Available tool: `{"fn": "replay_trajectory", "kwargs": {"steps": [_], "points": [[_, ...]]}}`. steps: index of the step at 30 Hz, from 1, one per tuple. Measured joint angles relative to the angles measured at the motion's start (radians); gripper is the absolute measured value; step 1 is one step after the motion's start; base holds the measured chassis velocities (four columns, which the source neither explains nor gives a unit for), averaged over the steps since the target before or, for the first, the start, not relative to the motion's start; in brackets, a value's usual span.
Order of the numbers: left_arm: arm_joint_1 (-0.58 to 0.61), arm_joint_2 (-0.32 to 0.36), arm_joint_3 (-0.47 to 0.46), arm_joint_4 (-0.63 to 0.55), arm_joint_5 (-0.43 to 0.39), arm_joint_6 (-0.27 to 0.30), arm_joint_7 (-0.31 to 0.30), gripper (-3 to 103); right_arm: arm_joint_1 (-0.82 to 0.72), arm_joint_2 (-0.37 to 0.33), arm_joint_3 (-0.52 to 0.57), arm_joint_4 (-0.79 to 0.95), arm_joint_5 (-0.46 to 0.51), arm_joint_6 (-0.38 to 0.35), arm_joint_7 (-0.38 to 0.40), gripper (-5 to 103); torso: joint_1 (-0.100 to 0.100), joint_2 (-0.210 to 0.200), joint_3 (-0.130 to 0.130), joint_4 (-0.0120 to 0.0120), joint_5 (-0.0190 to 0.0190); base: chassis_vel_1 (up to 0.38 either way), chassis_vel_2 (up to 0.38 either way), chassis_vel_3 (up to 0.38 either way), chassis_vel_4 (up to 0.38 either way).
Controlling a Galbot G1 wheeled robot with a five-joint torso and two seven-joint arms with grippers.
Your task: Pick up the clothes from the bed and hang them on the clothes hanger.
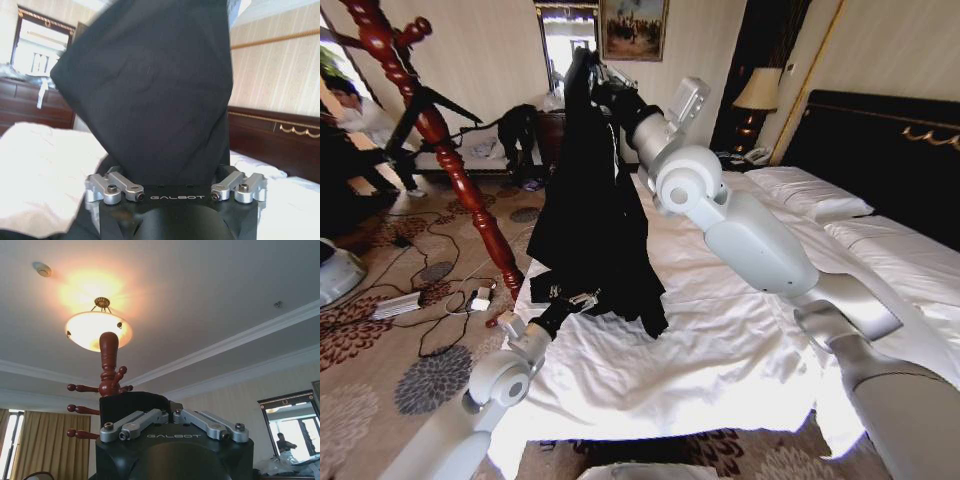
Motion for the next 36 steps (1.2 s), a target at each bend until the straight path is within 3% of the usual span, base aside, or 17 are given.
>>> {"fn": "replay_trajectory", "kwargs": {"steps": [2, 8, 12, 14, 15, 17, 21, 23, 26, 29, 33, 36], "points": [[0.012, 0.006, -0.016, -0.006, 0.002, -0.007, 0.002, 83, -0.007, -0.005, 0.000, 0.004, 0.000, -0.001, 0.006, 0, 0.000, 0.000, 0.000, -0.0001, 0.0001, 0.000, 0.000, 0.000, 0.000], [0.032, 0.023, -0.048, -0.014, 0.004, -0.023, 0.007, 67, -0.014, -0.003, 0.004, 0.002, -0.003, -0.001, 0.009, 0, 0.000, 0.000, 0.000, 0.0002, 0.0000, 0.000, 0.000, 0.000, 0.000], [0.050, 0.044, -0.080, -0.025, -0.006, -0.032, 0.024, 45, -0.023, -0.001, 0.008, -0.004, -0.011, -0.001, 0.012, 0, 0.000, 0.000, 0.000, 0.0002, -0.0001, 0.000, 0.000, 0.000, 0.000], [0.052, 0.049, -0.092, -0.030, -0.012, -0.033, 0.027, 45, -0.028, -0.003, 0.011, -0.004, -0.014, -0.001, 0.013, 0, 0.000, 0.000, 0.000, 0.0002, -0.0001, 0.000, 0.000, 0.000, 0.000], [0.053, 0.060, -0.117, -0.039, -0.022, -0.034, 0.027, 34, -0.037, -0.012, 0.017, -0.006, -0.017, -0.001, 0.015, 0, 0.000, 0.000, 0.000, 0.0003, -0.0002, 0.000, 0.000, 0.000, 0.000], [0.053, 0.066, -0.127, -0.041, -0.024, -0.034, 0.026, 34, -0.042, -0.016, 0.020, -0.007, -0.018, -0.001, 0.016, 0, 0.000, 0.000, 0.000, 0.0002, -0.0001, 0.000, 0.000, 0.000, 0.000], [0.056, 0.128, -0.197, -0.056, -0.058, -0.040, 0.016, 13, -0.090, -0.061, 0.049, -0.010, -0.025, -0.001, 0.025, 0, 0.000, 0.000, 0.000, -0.0001, 0.0001, 0.000, 0.000, 0.000, 0.000], [0.056, 0.133, -0.203, -0.058, -0.062, -0.040, 0.014, 13, -0.098, -0.067, 0.053, -0.010, -0.027, -0.001, 0.025, 0, 0.000, 0.000, 0.000, -0.0001, 0.0000, 0.000, 0.000, 0.000, 0.000], [0.049, 0.166, -0.243, -0.083, -0.081, -0.042, 0.012, 1, -0.153, -0.106, 0.078, -0.017, -0.042, -0.004, 0.035, 0, 0.000, 0.000, 0.000, 0.0002, 0.0000, 0.000, 0.000, 0.000, 0.000], [0.030, 0.188, -0.273, -0.101, -0.102, -0.042, 0.008, 0, -0.190, -0.129, 0.100, -0.021, -0.045, -0.007, 0.047, 0, 0.000, 0.000, 0.000, 0.0000, 0.0000, 0.000, 0.000, 0.000, 0.000], [-0.023, 0.243, -0.357, -0.126, -0.186, -0.038, -0.003, 0, -0.252, -0.172, 0.142, -0.019, -0.052, -0.008, 0.056, 0, 0.000, 0.000, 0.000, 0.0000, 0.0002, 0.000, 0.000, 0.000, 0.000], [-0.111, 0.323, -0.443, -0.125, -0.310, -0.032, -0.011, 0, -0.330, -0.226, 0.187, 0.009, -0.076, -0.008, 0.050, 0, 0.000, 0.000, 0.000, -0.0003, 0.0002, 0.000, 0.000, 0.000, 0.000]]}}
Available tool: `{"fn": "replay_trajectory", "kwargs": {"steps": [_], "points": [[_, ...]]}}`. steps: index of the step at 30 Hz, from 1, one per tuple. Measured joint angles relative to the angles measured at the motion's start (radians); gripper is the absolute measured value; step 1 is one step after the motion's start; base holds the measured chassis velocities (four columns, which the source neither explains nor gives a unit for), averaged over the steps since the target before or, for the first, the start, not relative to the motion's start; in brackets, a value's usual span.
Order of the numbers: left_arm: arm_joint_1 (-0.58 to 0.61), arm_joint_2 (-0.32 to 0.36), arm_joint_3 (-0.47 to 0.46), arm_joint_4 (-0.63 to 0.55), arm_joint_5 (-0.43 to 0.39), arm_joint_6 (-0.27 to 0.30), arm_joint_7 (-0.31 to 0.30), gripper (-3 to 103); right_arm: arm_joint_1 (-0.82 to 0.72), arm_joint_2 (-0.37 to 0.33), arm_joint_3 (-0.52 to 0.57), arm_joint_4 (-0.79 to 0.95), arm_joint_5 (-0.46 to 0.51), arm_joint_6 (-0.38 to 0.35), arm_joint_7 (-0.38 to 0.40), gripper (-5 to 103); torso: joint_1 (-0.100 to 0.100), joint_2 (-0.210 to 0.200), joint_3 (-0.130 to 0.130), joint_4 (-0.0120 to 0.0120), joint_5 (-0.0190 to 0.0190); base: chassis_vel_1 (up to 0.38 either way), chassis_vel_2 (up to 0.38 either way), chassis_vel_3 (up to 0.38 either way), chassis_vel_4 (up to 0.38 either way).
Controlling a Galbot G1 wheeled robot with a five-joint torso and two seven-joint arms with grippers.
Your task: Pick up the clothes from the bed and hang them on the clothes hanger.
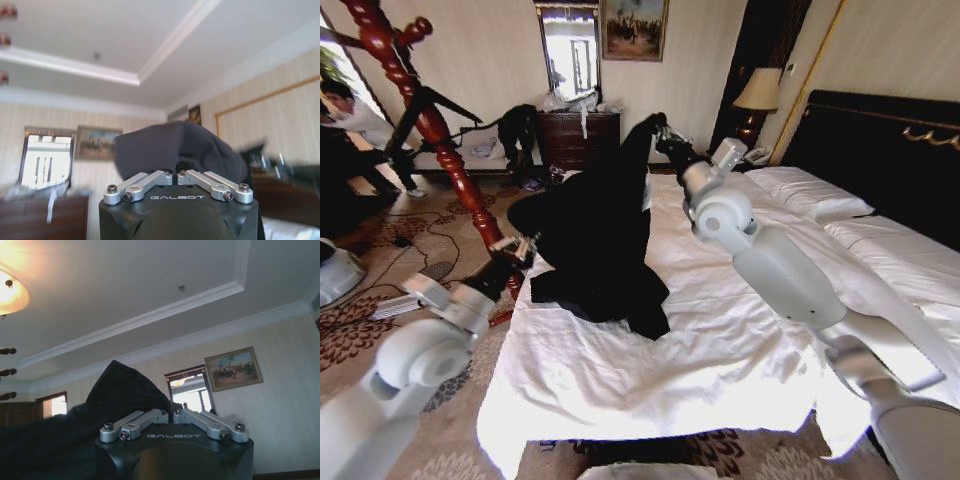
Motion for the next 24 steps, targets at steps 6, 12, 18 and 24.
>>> {"fn": "replay_trajectory", "kwargs": {"steps": [6, 12, 18, 24], "points": [[-0.242, 0.165, -0.026, 0.065, -0.210, 0.022, -0.033, 0, -0.095, -0.060, 0.057, 0.061, -0.044, 0.018, -0.013, 0, 0.000, 0.000, 0.000, 0.0001, -0.0002, 0.000, 0.000, 0.000, 0.000], [-0.497, 0.303, 0.022, 0.135, -0.373, 0.051, -0.063, 0, -0.085, -0.090, 0.091, 0.107, -0.050, 0.060, -0.042, 0, 0.000, 0.000, 0.000, 0.0002, 0.0001, 0.000, 0.000, 0.000, 0.000], [-0.625, 0.428, 0.006, 0.204, -0.481, 0.060, -0.063, 0, 0.002, -0.138, 0.139, 0.167, -0.039, 0.117, -0.079, 0, 0.000, 0.000, 0.000, 0.0004, -0.0003, 0.000, 0.000, 0.000, 0.000], [-0.712, 0.499, -0.008, 0.252, -0.530, 0.086, -0.087, 0, 0.098, -0.203, 0.181, 0.245, 0.017, 0.123, -0.086, 0, 0.000, 0.000, 0.000, 0.0005, -0.0004, 0.000, 0.000, 0.000, 0.000]]}}
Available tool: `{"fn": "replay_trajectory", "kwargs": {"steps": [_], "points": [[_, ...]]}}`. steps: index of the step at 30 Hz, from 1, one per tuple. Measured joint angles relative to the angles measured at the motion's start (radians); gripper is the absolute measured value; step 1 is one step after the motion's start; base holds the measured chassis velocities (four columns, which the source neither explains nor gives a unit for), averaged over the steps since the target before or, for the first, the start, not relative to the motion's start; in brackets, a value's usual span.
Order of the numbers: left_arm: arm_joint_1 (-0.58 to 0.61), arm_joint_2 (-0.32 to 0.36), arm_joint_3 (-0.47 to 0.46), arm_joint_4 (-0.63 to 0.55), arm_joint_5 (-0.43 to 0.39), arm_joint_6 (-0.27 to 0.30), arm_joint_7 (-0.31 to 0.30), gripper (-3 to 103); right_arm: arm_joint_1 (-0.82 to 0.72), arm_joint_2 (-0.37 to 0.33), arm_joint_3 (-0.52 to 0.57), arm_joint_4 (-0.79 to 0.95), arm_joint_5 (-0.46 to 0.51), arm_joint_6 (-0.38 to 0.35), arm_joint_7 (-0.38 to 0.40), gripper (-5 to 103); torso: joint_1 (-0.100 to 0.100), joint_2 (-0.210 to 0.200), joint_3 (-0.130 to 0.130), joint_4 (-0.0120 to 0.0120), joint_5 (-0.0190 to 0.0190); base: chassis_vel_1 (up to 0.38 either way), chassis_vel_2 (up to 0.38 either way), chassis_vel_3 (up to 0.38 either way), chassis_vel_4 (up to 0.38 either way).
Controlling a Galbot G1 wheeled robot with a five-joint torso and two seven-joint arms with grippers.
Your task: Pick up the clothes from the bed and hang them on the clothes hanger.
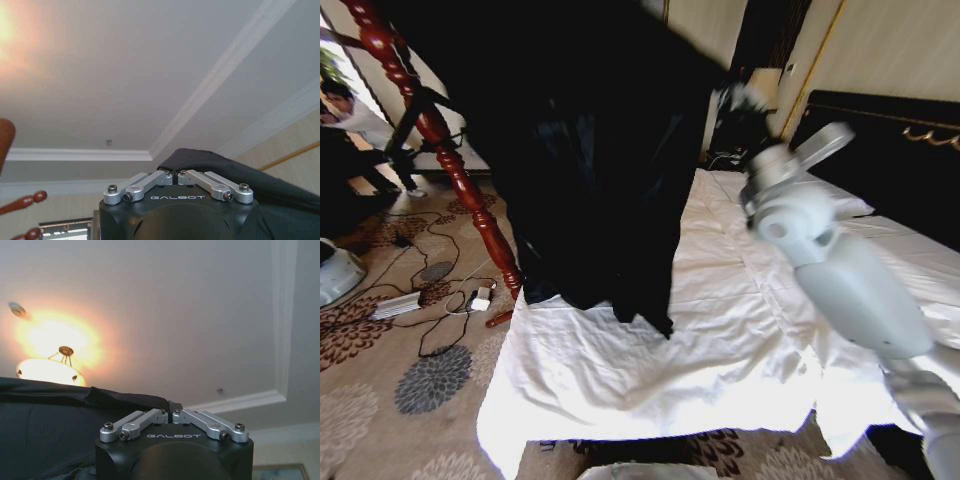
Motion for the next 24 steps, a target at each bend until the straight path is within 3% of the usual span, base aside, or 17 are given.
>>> {"fn": "replay_trajectory", "kwargs": {"steps": [7, 10, 13, 18, 24], "points": [[0.036, 0.019, -0.005, -0.032, 0.040, 0.060, -0.062, 0, -0.008, -0.050, 0.008, 0.069, -0.003, -0.082, 0.057, 0, 0.000, 0.000, 0.000, -0.0002, 0.0003, 0.000, 0.000, 0.000, 0.000], [0.179, -0.015, -0.003, -0.062, 0.171, 0.106, -0.084, 0, -0.122, -0.053, -0.022, 0.079, -0.081, -0.145, 0.103, 0, 0.000, 0.000, 0.000, -0.0004, 0.0004, 0.000, 0.000, 0.000, 0.000], [0.290, -0.096, 0.070, -0.056, 0.346, 0.143, -0.102, 0, -0.268, -0.010, -0.058, 0.044, -0.143, -0.177, 0.130, 0, 0.000, 0.000, 0.000, -0.0004, 0.0000, 0.000, 0.000, 0.000, 0.000], [0.295, -0.193, 0.187, 0.009, 0.436, 0.168, -0.123, 0, -0.383, 0.055, -0.084, -0.067, -0.241, -0.153, 0.116, 0, 0.000, 0.000, 0.000, -0.0003, -0.0003, 0.000, 0.000, 0.000, 0.000], [0.286, -0.194, 0.240, 0.079, 0.535, 0.166, -0.107, 0, -0.390, 0.087, -0.088, -0.184, -0.379, -0.070, 0.048, 0, 0.000, 0.000, 0.000, -0.0001, 0.0002, 0.000, 0.000, 0.000, 0.000]]}}
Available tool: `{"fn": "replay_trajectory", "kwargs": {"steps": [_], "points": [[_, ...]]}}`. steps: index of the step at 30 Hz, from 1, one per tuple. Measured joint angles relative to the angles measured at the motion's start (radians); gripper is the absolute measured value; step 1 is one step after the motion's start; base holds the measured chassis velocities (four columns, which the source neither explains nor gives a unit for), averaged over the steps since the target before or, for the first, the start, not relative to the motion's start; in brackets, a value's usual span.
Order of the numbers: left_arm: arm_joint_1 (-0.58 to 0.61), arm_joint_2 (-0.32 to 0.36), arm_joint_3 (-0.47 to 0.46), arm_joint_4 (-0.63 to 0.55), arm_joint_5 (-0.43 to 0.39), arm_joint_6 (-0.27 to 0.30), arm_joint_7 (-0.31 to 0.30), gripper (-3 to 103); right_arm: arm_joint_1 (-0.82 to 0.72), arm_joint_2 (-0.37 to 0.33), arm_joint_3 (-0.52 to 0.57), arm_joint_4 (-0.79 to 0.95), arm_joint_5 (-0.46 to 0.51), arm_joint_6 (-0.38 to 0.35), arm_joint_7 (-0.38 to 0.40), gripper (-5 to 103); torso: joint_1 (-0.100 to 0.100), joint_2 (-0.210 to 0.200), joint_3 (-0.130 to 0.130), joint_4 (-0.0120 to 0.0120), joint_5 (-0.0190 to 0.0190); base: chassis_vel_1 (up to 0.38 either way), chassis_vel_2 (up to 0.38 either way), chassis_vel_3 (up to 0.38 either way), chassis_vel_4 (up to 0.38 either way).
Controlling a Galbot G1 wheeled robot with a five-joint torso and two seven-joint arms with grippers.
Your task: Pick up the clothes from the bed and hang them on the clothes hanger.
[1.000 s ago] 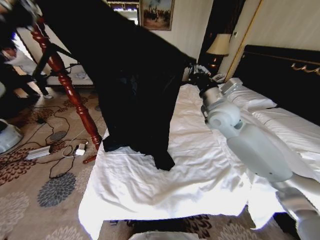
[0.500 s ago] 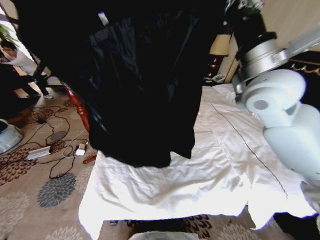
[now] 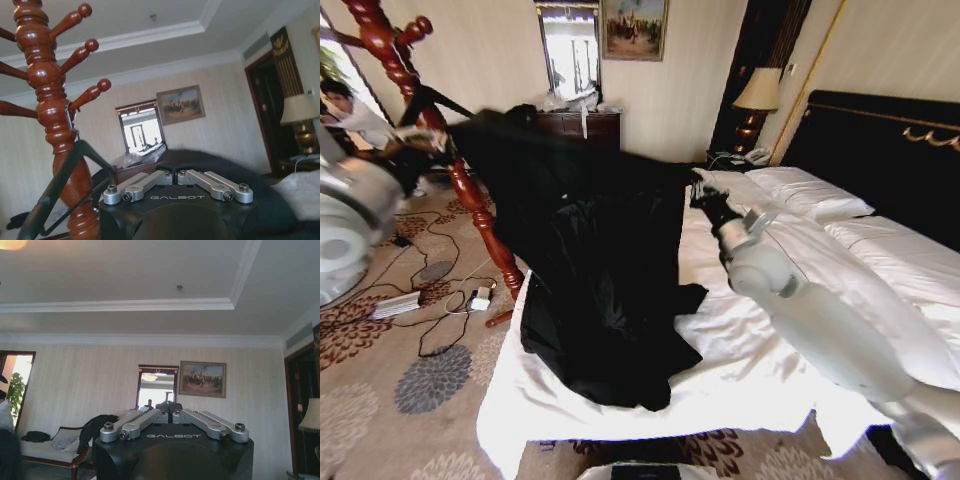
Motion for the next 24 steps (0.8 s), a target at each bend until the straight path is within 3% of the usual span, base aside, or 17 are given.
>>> {"fn": "replay_trajectory", "kwargs": {"steps": [10, 13, 14, 15, 17, 22, 23, 24], "points": [[0.029, -0.058, 0.063, -0.039, 0.013, 0.024, -0.008, 0, -0.070, 0.042, -0.015, 0.006, 0.034, 0.011, -0.006, 0, 0.000, 0.000, 0.000, -0.0002, 0.0000, 0.000, 0.000, 0.000, 0.000], [0.110, -0.084, 0.049, -0.067, 0.006, 0.156, -0.099, 0, -0.155, 0.039, -0.016, 0.041, 0.088, -0.007, 0.016, 0, 0.000, 0.000, 0.000, -0.0003, 0.0004, 0.000, 0.000, 0.000, 0.000], [0.110, -0.084, 0.049, -0.067, 0.006, 0.156, -0.099, 0, -0.155, 0.039, -0.016, 0.041, 0.088, -0.007, 0.016, 0, 0.000, 0.000, 0.000, -0.0003, 0.0004, 0.000, 0.000, 0.000, 0.000], [0.153, -0.099, 0.043, -0.074, 0.007, 0.191, -0.126, 0, -0.181, 0.038, -0.012, 0.045, 0.094, -0.012, 0.019, 0, 0.000, 0.000, 0.000, 0.0000, 0.0003, 0.000, 0.000, 0.000, 0.000], [0.245, -0.143, 0.037, -0.079, 0.019, 0.236, -0.172, 0, -0.222, 0.034, -0.006, 0.048, 0.121, -0.037, 0.033, 0, 0.000, 0.000, 0.000, -0.0003, 0.0002, 0.000, 0.000, 0.000, 0.000], [0.340, -0.225, 0.032, -0.069, 0.044, 0.246, -0.197, 0, -0.239, 0.027, -0.006, 0.058, 0.207, -0.120, 0.072, 4, 0.000, 0.000, 0.000, 0.0002, -0.0002, 0.000, 0.000, 0.000, 0.000], [0.358, -0.246, 0.029, -0.063, 0.057, 0.246, -0.198, 0, -0.239, 0.025, -0.012, 0.060, 0.230, -0.153, 0.077, 15, -0.001, 0.000, 0.000, 0.0002, -0.0002, 0.000, 0.000, 0.000, 0.000], [0.370, -0.263, 0.025, -0.055, 0.069, 0.246, -0.198, 0, -0.239, 0.021, -0.022, 0.062, 0.245, -0.190, 0.079, 15, 0.000, 0.000, 0.000, 0.0001, -0.0003, 0.000, 0.000, 0.000, 0.000]]}}
